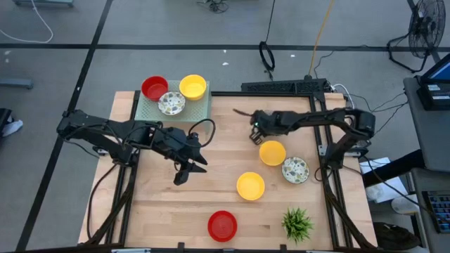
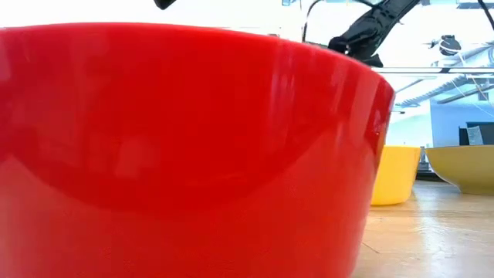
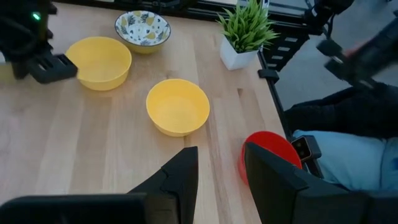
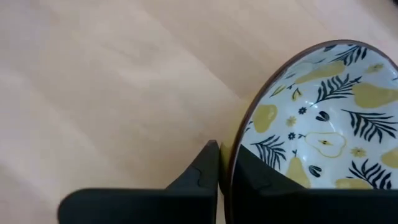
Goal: Pick & Place Mini bowls
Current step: Stack the white patterned bowl on top of the white patterned bowl on the shelf
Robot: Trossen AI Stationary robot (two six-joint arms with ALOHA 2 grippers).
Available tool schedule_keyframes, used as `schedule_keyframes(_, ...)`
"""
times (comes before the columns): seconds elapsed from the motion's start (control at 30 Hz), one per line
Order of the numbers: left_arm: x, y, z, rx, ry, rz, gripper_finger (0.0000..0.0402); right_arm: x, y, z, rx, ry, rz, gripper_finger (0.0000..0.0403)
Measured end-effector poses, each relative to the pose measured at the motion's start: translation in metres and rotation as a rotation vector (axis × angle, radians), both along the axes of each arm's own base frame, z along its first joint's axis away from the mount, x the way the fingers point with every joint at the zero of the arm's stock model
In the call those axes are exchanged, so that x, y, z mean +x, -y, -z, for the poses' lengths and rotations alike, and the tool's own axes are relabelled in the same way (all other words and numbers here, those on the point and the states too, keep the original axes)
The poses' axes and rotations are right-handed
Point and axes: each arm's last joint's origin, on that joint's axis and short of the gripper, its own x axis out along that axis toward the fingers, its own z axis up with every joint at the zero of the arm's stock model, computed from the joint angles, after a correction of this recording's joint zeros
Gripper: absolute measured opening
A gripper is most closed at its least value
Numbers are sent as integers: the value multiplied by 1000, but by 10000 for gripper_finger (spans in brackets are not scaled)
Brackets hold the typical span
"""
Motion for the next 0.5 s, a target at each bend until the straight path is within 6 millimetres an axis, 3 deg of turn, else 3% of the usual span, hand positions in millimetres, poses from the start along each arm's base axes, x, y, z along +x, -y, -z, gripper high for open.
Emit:
schedule_keyframes(0.3, 0, 0, 0, -21, -7, -15, 131, 39, -51, -16, -112, 271, -259, 5)
schedule_keyframes(0.5, 0, 0, 0, -21, -7, -15, 131, 50, -79, -24, -127, 397, -335, 5)
